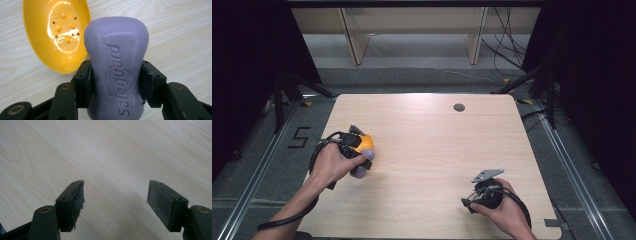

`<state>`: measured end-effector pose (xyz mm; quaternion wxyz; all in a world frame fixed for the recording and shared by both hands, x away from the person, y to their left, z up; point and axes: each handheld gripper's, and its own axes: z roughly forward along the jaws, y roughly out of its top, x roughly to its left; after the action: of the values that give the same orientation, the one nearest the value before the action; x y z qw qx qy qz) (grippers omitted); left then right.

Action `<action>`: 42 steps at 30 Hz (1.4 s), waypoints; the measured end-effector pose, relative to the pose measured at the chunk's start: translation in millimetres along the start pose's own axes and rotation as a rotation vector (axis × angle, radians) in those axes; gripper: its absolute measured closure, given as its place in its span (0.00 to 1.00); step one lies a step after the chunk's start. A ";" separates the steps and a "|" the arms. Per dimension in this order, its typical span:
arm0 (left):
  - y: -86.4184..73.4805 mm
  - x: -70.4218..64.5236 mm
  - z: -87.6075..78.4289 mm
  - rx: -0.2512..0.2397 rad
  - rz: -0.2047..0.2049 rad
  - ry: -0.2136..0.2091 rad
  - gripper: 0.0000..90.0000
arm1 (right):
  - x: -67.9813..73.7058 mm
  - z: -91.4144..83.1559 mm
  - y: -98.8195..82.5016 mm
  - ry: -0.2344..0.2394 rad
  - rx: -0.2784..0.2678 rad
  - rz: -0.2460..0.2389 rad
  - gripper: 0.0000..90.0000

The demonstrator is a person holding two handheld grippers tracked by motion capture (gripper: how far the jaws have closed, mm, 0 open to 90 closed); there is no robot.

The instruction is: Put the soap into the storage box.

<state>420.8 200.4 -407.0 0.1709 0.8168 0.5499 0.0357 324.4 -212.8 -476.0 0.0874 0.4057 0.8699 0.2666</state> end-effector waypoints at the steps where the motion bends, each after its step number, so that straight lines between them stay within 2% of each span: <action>1: 2.2 1.3 -0.9 -0.004 0.001 0.004 0.54 | 0.1 -0.1 0.1 0.000 -0.001 0.000 0.34; 7: 10.6 6.9 -3.3 -0.013 -0.011 0.011 0.54 | -0.6 0.7 -0.5 -0.007 -0.016 -0.014 0.34; 14: 19.1 10.5 -7.1 -0.008 -0.020 0.029 0.54 | -0.4 0.7 -0.3 -0.004 -0.014 -0.009 0.33; 15: 22.0 10.4 -7.9 -0.008 -0.045 0.033 0.54 | -0.7 1.0 -0.4 -0.007 -0.017 -0.015 0.33; 26: 36.7 17.3 -10.9 -0.007 -0.038 0.047 0.54 | -0.7 0.5 -0.6 -0.007 -0.017 -0.011 0.33; 27: 38.6 17.9 -10.7 -0.011 -0.051 0.045 0.54 | -0.8 0.4 -0.6 -0.006 -0.017 -0.011 0.33; 36: 48.6 28.2 -11.8 -0.006 -0.065 0.060 0.54 | -0.9 0.9 -0.8 -0.006 -0.017 -0.013 0.33; 39: 51.1 30.4 -9.8 -0.002 -0.080 0.059 0.54 | -0.7 0.9 -0.6 -0.003 -0.015 -0.011 0.33; 40: 51.7 29.7 -7.6 -0.001 -0.115 0.054 0.54 | -1.0 1.1 -0.7 -0.005 -0.016 -0.016 0.33; 41: 53.2 32.3 -5.0 0.008 -0.103 0.066 0.54 | -0.4 0.8 -0.7 -0.005 -0.014 -0.011 0.33; 42: 53.5 32.2 -2.3 0.009 -0.125 0.061 0.54 | -0.4 0.7 -0.7 -0.004 -0.014 -0.010 0.33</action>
<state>480.3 212.2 -391.9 0.1525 0.7801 0.6050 0.0473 324.5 -213.2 -477.0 0.0933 0.4015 0.8698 0.2712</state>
